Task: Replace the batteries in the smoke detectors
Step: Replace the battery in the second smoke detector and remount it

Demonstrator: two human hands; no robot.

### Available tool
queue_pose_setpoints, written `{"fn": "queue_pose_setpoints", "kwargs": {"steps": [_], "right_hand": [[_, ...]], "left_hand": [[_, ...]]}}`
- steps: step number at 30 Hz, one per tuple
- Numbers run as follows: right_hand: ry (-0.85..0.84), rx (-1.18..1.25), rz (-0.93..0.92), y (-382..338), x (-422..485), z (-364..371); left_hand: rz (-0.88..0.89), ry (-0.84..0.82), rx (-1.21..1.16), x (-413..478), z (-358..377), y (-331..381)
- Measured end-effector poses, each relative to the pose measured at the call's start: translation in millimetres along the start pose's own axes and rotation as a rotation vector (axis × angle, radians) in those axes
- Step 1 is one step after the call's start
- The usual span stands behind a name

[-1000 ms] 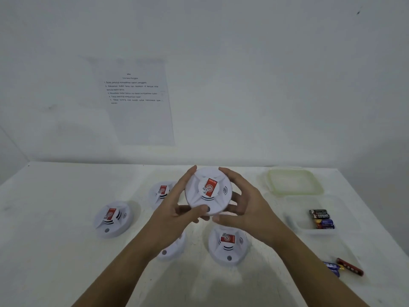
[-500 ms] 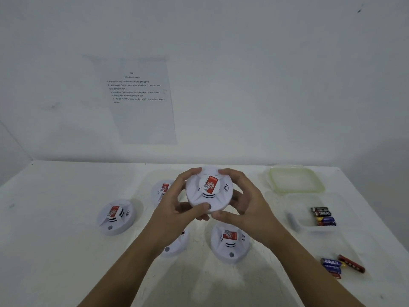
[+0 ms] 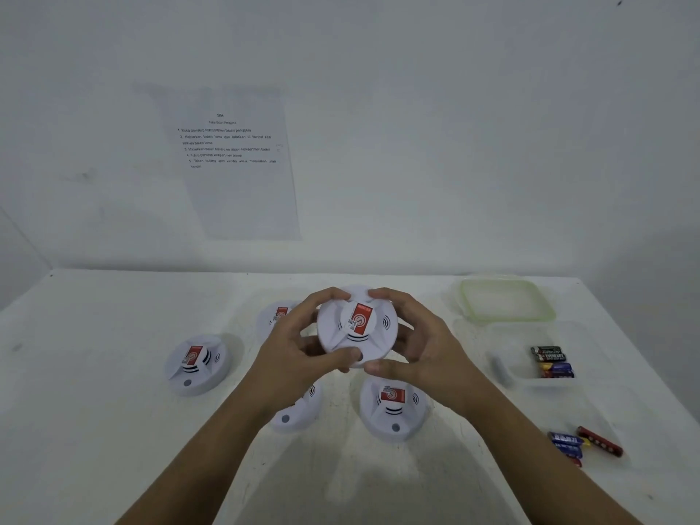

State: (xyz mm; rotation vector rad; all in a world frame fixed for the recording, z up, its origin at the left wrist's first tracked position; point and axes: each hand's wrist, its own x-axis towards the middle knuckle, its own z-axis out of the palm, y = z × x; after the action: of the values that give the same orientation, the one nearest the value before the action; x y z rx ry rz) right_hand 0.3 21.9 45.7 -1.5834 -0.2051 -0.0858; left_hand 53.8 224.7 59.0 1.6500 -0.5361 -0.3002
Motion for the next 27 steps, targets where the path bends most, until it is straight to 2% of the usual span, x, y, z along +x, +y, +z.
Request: {"fn": "queue_pose_setpoints", "kwargs": {"steps": [27], "right_hand": [[0.039,-0.018,-0.012,-3.3,6.0,-4.4]], "left_hand": [[0.008,0.003,0.005,8.1,-0.3,6.5]]}}
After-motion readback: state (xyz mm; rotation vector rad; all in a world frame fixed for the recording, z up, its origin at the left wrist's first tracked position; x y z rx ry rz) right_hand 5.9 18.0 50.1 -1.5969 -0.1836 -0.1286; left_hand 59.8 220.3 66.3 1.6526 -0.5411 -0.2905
